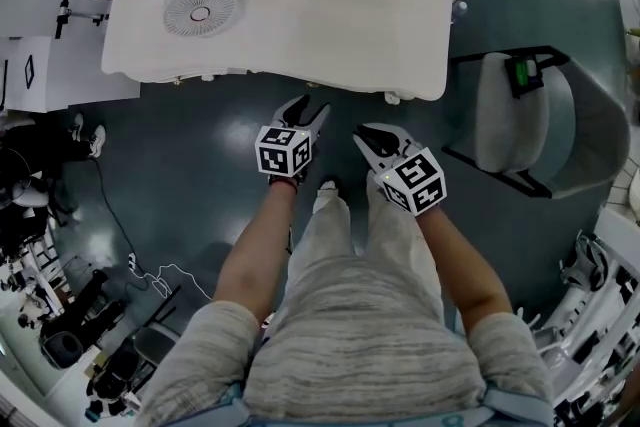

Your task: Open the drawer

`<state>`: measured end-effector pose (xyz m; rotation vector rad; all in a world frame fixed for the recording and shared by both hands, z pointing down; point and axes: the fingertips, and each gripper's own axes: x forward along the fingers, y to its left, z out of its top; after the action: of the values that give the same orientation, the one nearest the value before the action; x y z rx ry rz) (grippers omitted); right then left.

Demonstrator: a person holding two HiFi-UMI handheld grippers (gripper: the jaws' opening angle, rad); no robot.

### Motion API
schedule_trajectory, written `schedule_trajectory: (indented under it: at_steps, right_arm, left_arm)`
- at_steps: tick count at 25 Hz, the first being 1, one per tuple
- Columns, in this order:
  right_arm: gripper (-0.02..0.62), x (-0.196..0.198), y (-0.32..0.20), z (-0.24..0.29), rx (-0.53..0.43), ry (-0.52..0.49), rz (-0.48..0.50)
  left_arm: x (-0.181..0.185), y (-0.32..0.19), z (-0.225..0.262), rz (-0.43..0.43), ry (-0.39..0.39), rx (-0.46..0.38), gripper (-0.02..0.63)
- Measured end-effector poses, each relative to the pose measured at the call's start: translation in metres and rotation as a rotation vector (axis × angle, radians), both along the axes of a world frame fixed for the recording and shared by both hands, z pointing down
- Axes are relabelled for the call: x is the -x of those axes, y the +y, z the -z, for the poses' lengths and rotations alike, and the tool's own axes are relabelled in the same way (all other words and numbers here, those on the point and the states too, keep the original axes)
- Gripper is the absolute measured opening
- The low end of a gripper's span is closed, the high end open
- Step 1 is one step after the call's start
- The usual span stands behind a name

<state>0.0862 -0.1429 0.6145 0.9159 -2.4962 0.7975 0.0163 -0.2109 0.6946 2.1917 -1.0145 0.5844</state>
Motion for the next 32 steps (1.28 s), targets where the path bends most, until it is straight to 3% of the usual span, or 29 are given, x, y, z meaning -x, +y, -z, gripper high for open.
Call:
schedule_trajectory:
  at_steps: [7, 17, 22, 25, 27, 32]
  right_arm:
    - [0.008, -0.006, -0.004, -0.006, 0.008, 0.013, 0.010]
    - [0.008, -0.017, -0.002, -0.011, 0.029, 0.018, 0.002]
    - [0.008, -0.025, 0.002, -0.013, 0.043, 0.027, -0.001]
    - [0.009, -0.028, 0.001, -0.014, 0.046, 0.030, -0.006]
    - [0.008, -0.030, -0.002, -0.013, 0.047, 0.029, -0.012]
    - [0.008, -0.032, -0.005, -0.011, 0.048, 0.027, -0.026]
  left_arm:
    - [0.003, -0.016, -0.020, 0.040, -0.058, 0.029, 0.230]
    - [0.014, -0.037, -0.057, 0.053, -0.208, 0.093, 0.230]
    - [0.013, -0.044, -0.066, 0.063, -0.239, 0.108, 0.229]
    - [0.011, -0.046, -0.069, 0.064, -0.256, 0.114, 0.205]
    - [0.010, -0.048, -0.070, 0.064, -0.263, 0.118, 0.155]
    - [0.010, -0.048, -0.071, 0.045, -0.262, 0.129, 0.149]
